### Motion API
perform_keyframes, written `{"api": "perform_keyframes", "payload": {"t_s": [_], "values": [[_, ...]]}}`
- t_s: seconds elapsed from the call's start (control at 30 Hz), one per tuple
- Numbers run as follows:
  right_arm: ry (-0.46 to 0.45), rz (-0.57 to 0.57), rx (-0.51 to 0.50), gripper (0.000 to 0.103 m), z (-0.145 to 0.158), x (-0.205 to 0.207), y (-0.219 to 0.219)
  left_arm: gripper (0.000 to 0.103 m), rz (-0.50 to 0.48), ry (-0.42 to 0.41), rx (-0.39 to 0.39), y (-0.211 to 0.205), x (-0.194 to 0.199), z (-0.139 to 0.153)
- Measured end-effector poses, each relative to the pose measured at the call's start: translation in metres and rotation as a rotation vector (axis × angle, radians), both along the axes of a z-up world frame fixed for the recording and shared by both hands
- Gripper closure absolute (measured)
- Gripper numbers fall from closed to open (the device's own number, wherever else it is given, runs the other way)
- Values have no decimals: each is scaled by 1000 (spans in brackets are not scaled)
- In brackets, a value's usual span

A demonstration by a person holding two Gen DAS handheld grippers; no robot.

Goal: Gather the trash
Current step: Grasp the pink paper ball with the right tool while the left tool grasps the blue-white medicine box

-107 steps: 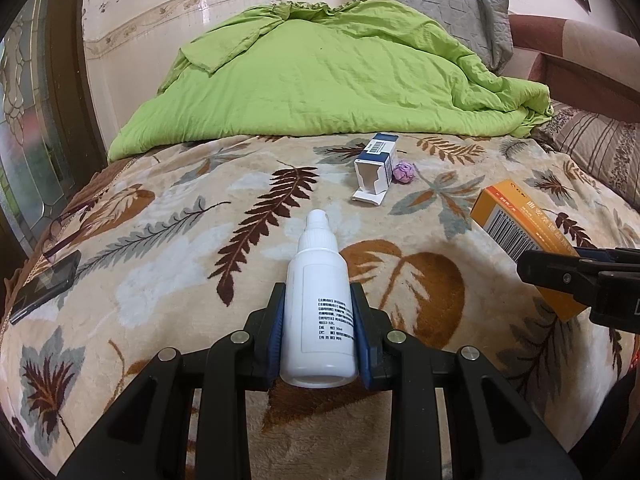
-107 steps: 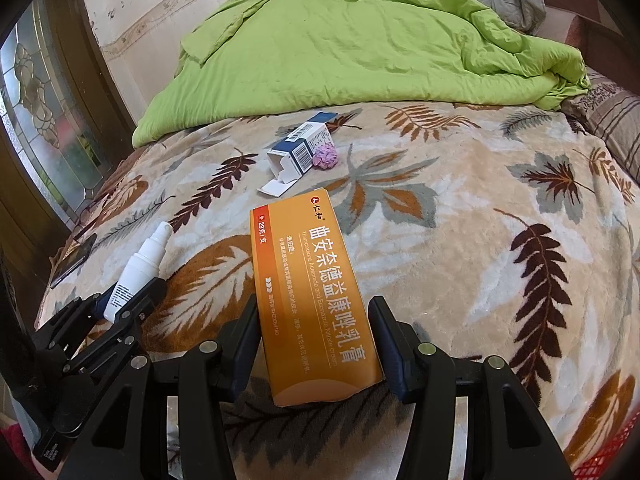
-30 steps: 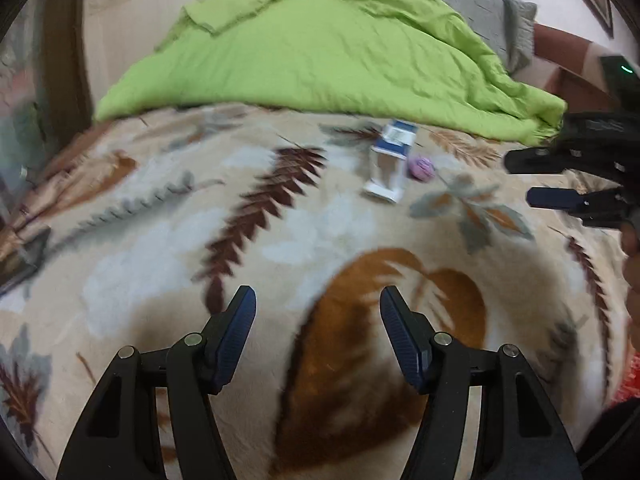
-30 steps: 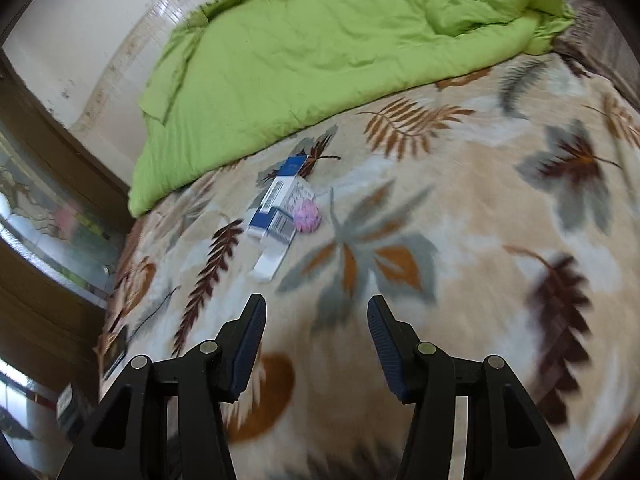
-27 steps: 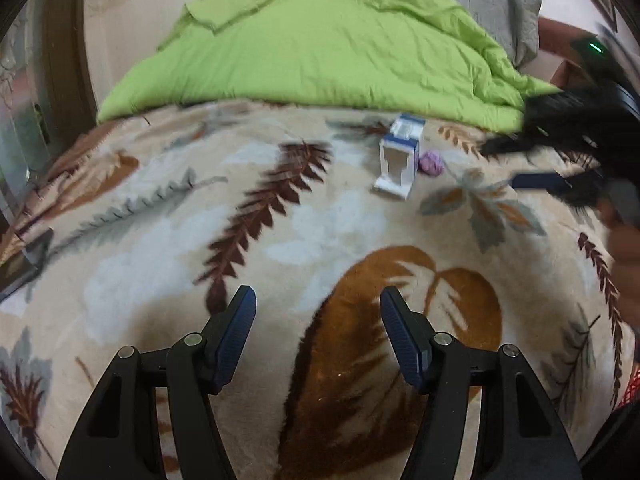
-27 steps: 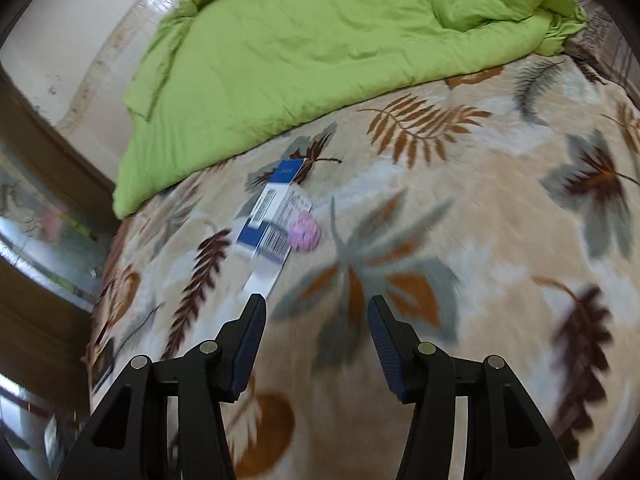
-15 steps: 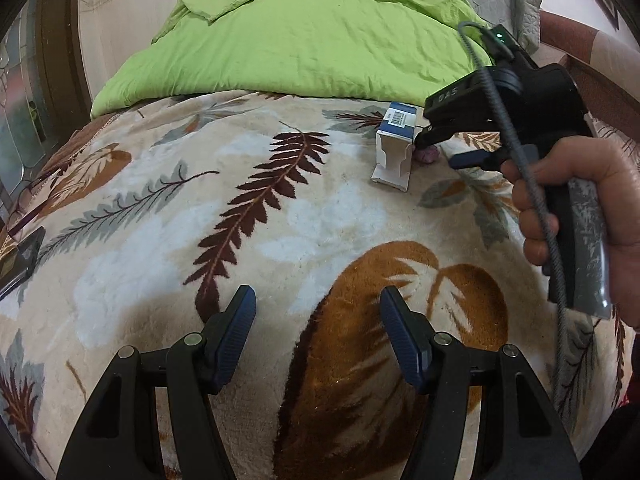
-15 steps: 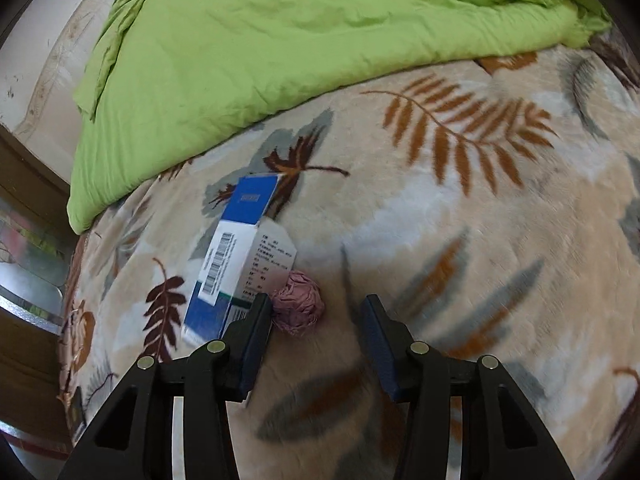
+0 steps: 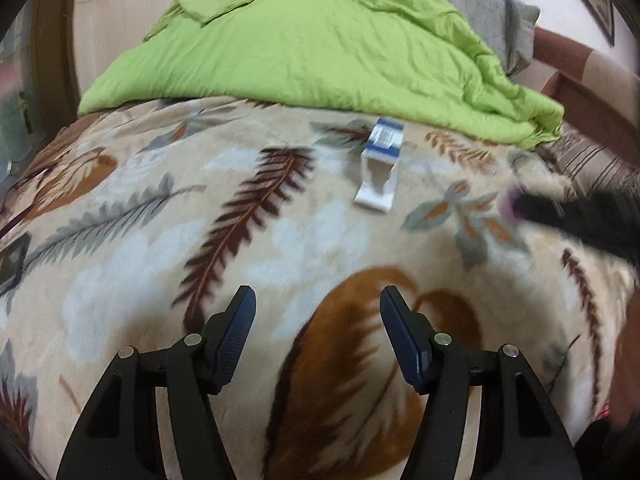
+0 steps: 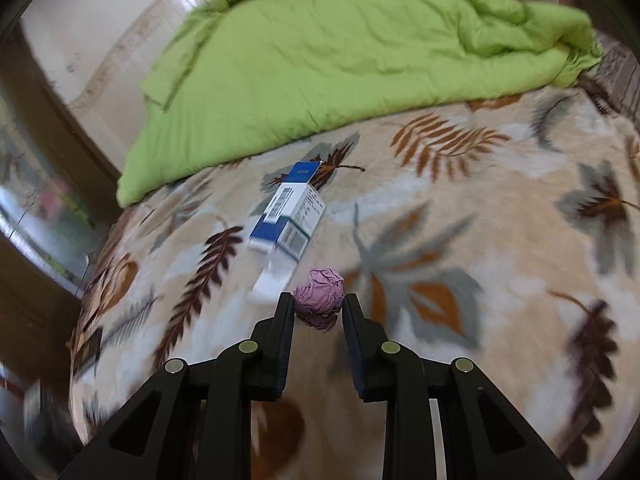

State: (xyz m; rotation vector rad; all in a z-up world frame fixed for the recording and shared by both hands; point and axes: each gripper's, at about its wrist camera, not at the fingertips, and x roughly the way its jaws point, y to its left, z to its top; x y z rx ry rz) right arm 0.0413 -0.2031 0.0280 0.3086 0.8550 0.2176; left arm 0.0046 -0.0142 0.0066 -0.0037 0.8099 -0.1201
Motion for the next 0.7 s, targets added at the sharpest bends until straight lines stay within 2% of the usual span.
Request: {"api": "perform_keyframes", "payload": {"t_s": [0.13, 0.2, 0.27, 0.37, 0.43, 0.53, 0.6, 0.67, 0.7], "values": [[-42, 1, 13, 76, -1, -47, -16, 40, -87, 48, -11, -24, 42, 13], [-33, -7, 35, 76, -6, -57, -24, 40, -102, 38, 4, -39, 67, 23], [-29, -8, 78, 76, -7, -56, -31, 40, -130, 47, 7, -53, 91, 28], [-47, -6, 82, 76, -6, -52, -34, 40, -171, 48, 52, -75, 124, 32], [-42, -3, 96, 76, -7, -51, -36, 40, -188, 92, 97, -87, 147, 25], [-36, 1, 107, 76, -9, -50, -38, 40, -186, 143, 114, -93, 170, 13], [-40, 4, 111, 76, -8, -49, -40, 44, -174, 191, 113, -93, 184, -2], [-47, 4, 109, 76, -7, -48, -40, 66, -169, 223, 107, -93, 191, -12], [-51, 4, 109, 76, -6, -48, -40, 69, -163, 234, 90, -91, 192, -16]]}}
